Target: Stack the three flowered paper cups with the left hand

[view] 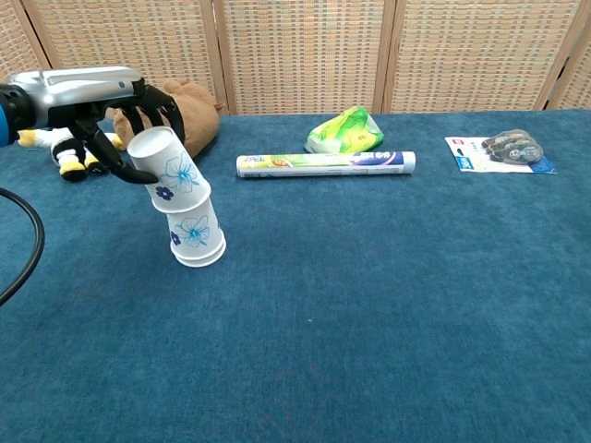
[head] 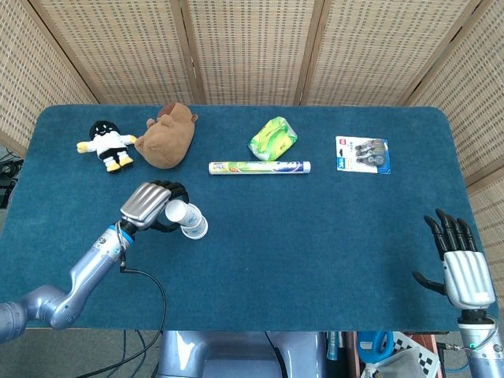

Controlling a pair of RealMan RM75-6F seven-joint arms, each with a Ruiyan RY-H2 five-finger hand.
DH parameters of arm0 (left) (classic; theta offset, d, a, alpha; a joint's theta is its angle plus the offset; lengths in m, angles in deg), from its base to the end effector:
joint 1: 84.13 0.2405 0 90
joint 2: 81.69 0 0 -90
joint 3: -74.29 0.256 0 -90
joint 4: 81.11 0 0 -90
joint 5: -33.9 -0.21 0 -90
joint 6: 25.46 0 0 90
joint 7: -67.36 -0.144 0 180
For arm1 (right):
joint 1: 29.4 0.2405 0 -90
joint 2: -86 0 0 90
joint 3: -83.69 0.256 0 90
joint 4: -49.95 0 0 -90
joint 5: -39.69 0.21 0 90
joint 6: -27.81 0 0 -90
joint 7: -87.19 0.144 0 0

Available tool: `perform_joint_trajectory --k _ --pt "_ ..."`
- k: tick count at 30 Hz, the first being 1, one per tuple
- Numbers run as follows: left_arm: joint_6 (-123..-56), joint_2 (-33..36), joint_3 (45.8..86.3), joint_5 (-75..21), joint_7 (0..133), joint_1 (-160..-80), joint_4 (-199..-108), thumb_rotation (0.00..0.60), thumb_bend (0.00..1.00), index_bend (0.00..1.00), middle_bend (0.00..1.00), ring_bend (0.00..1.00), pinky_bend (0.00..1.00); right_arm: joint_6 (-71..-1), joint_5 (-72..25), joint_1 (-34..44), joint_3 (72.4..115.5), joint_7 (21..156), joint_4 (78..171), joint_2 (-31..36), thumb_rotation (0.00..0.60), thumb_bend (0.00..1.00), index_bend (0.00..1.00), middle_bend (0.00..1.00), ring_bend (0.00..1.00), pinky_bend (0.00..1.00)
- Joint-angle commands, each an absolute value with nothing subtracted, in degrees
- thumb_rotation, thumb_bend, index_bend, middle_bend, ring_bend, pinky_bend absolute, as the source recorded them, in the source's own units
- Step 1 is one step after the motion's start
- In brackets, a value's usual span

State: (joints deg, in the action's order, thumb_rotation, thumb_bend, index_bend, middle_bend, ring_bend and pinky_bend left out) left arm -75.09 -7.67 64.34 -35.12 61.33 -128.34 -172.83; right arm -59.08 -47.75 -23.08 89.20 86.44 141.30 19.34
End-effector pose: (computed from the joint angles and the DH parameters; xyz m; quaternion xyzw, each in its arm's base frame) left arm -0.1458 0.3560 0.0481 -0.7532 -0.3861 -0.3824 0.3706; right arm -0.2967 -0.1978 0.1560 0.5877 -0.3568 0.4291 0.5858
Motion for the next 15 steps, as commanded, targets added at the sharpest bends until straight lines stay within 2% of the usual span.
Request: perform_joint_trajectory --k 1,3,5,10,15 --pt "-73.55 -8.1 64.49 -34.22 62.11 -128.73 -173.53 0.6 0.25 0.24 0.06 0.06 0.2 -59.08 -47.75 -23.08 89.19 86.48 141.29 19.35 0.6 0.0 0.09 0.0 0.0 0.0" --pt "-73.57 -8.25 64.34 -34.29 62.57 -128.79 -173.71 0.6 0.25 0.07 0.0 0.0 0.15 -59.05 -47.73 -23.08 89.18 86.49 141.28 19.37 0.6 0.0 0.09 0.0 0.0 0.0" --pt "-74.76 -8.46 64.07 -35.11 63.38 -128.42 -174.13 0.6 0.24 0.0 0.0 0.0 0.11 -59.01 -47.72 -23.07 89.17 86.5 141.27 19.36 0.6 0.0 0.09 0.0 0.0 0.0" --pt "-79.82 -10.74 64.97 -38.54 65.76 -125.17 -176.37 0.6 0.24 0.0 0.0 0.0 0.01 -59.07 -47.76 -23.09 89.16 86.51 141.32 19.41 0.6 0.0 0.09 0.0 0.0 0.0" --pt "-91.41 -13.31 68.34 -40.73 61.71 -117.2 -177.13 0.6 0.24 0.0 0.0 0.0 0.0 -59.12 -47.89 -23.12 89.09 86.54 141.43 19.49 0.6 0.0 0.09 0.0 0.0 0.0"
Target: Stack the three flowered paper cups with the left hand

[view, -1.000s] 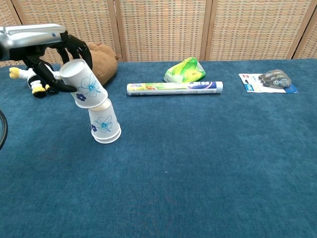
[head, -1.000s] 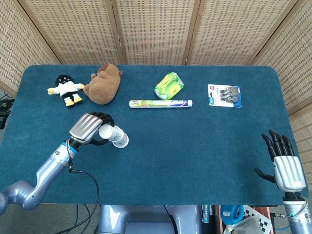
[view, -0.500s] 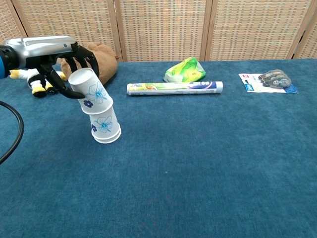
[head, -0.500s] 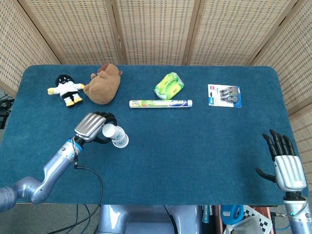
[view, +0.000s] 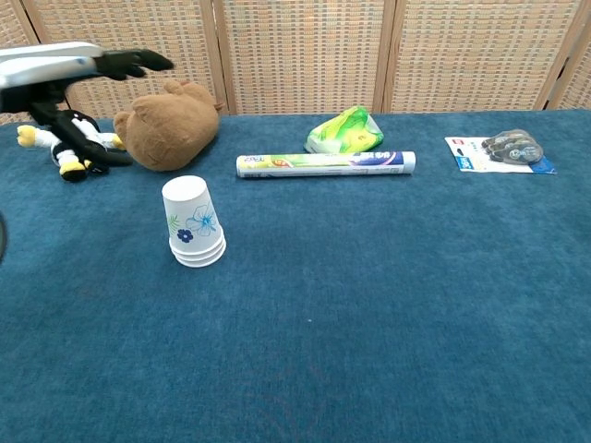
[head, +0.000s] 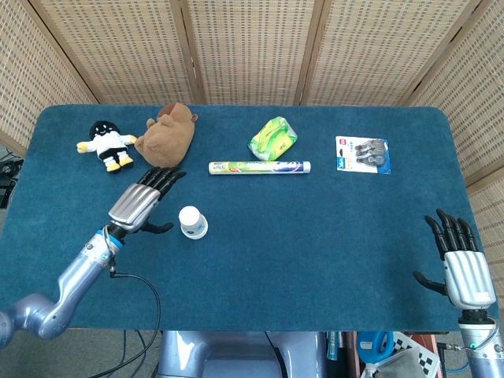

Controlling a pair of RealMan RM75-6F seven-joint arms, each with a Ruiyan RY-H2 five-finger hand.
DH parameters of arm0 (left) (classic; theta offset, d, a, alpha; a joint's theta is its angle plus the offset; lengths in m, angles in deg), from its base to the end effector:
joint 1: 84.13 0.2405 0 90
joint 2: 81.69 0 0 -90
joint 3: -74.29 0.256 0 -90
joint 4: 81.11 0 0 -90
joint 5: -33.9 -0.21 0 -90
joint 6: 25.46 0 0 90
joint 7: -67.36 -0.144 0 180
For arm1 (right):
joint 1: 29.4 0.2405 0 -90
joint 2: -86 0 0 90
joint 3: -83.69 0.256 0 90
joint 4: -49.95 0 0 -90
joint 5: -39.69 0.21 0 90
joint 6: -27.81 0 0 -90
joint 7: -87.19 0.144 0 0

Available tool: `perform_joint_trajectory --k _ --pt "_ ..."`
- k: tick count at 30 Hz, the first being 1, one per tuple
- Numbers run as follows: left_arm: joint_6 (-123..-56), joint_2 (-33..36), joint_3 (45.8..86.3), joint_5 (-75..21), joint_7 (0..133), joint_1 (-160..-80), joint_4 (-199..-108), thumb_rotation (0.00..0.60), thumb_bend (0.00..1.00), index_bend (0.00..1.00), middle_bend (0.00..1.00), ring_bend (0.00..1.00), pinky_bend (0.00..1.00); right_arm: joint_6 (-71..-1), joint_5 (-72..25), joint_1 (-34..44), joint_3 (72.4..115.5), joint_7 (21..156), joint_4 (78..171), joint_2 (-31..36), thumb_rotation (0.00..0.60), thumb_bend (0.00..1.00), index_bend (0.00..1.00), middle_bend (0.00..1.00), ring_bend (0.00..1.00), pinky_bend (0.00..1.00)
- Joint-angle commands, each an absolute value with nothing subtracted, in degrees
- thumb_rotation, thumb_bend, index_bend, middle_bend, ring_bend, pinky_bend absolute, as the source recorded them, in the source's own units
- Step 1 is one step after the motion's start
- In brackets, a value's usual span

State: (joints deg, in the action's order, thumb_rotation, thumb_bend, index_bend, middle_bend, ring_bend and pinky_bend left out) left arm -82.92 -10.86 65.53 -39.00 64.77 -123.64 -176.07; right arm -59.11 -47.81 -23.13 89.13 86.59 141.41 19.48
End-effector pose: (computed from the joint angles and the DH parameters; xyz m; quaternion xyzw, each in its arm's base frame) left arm -0.1614 0.3388 0.0745 -0.7204 -0.3877 -0.4225 0.3902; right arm -0.2967 -0.1972 0.1564 0.5877 -0.3576 0.4295 0.5851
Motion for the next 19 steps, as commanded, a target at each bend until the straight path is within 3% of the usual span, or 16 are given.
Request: perform_joint_trajectory --k 1,5,10,19 --pt "-93.32 -13.91 69.09 -40.61 60.56 -115.59 -177.65 0.6 0.23 0.0 0.0 0.0 0.0 -59.11 -47.94 -23.12 89.05 86.48 141.44 19.49 0.6 0.0 0.09 0.0 0.0 0.0" --pt "-102.55 -14.97 71.79 -39.69 58.96 -107.71 -177.5 0.6 0.13 0.0 0.0 0.0 0.0 -59.05 -48.01 -23.05 89.03 86.15 141.54 19.39 0.6 0.0 0.09 0.0 0.0 0.0" --pt "-109.33 -16.13 74.7 -39.86 61.35 -100.19 -176.72 0.6 0.12 0.0 0.0 0.0 0.0 -59.08 -48.26 -22.96 88.97 85.53 141.8 19.24 0.6 0.0 0.09 0.0 0.0 0.0" --pt "-112.62 -18.15 76.49 -42.72 65.68 -94.27 -175.05 0.6 0.12 0.0 0.0 0.0 0.0 -59.87 -47.87 -23.3 89.37 85.28 142.12 19.49 0.6 0.0 0.09 0.0 0.0 0.0"
